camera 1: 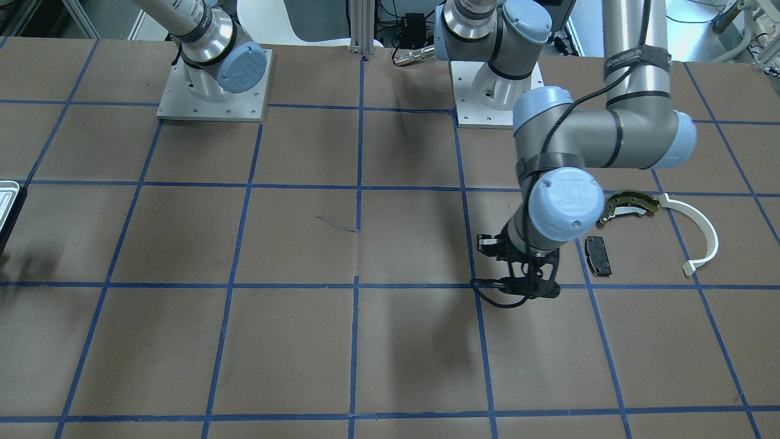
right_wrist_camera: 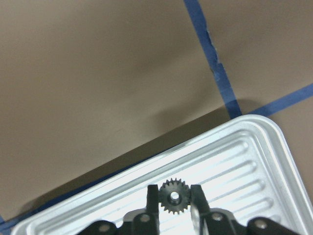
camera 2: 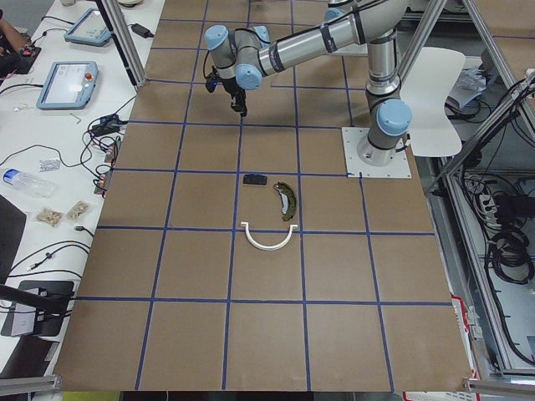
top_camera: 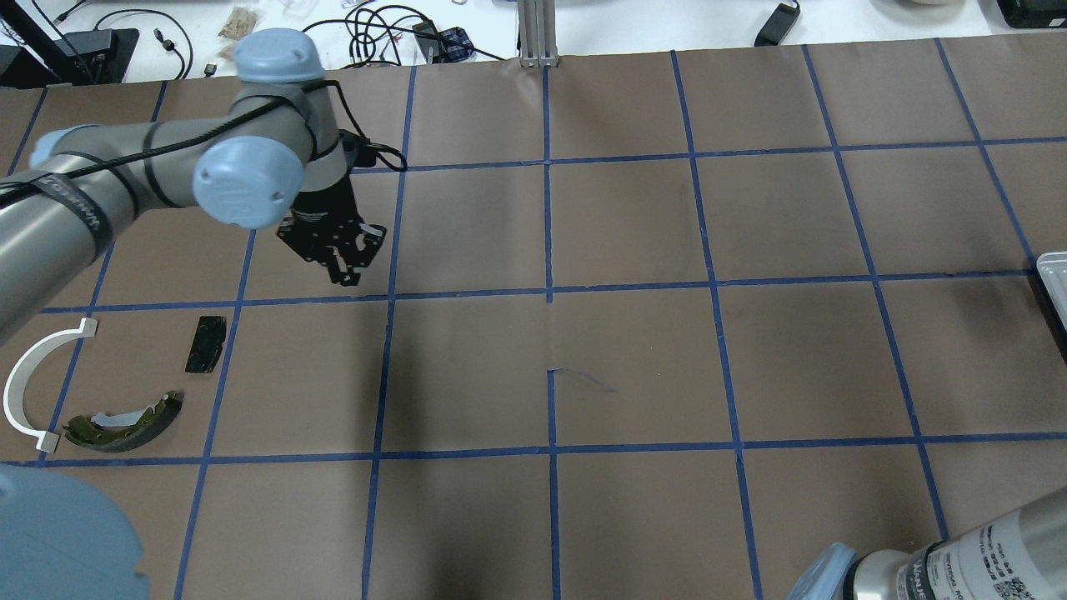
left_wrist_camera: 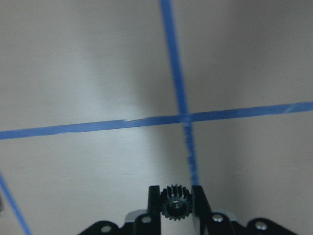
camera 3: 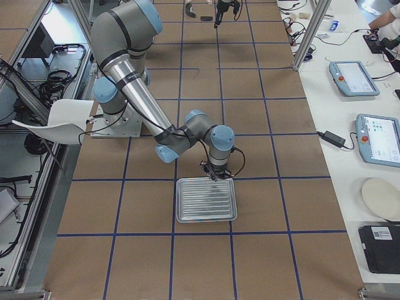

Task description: Place bearing gear from tray to pile

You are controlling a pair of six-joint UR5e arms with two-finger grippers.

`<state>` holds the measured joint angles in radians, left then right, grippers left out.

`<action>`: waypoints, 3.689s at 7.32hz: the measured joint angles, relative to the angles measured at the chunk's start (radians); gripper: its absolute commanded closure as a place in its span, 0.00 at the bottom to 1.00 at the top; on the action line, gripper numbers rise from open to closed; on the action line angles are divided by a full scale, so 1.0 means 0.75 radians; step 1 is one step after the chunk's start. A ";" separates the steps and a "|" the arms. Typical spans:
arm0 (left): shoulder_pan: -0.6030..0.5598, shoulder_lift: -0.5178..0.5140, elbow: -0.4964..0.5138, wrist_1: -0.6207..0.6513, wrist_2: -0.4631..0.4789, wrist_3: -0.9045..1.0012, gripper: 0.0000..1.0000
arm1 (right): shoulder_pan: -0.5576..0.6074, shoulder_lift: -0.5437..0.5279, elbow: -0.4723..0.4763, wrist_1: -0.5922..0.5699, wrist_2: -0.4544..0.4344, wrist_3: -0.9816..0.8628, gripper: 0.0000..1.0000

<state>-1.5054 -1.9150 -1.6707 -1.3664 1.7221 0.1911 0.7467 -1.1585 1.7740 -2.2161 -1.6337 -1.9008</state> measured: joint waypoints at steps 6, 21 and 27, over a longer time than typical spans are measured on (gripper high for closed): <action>0.685 -0.043 -0.062 0.197 0.097 0.755 1.00 | 0.712 -0.133 0.089 0.009 0.016 1.376 1.00; 0.329 0.016 -0.095 0.263 -0.086 0.307 0.00 | 1.426 -0.123 -0.317 0.321 0.114 2.836 0.00; -0.275 0.016 -0.143 0.260 -0.300 -0.451 0.00 | 1.178 -0.367 -0.472 0.875 0.105 2.463 0.00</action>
<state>-1.7116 -1.9032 -1.7780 -1.1713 1.4974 -0.1474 1.6299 -1.4341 1.4200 -1.5599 -1.5550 -0.0532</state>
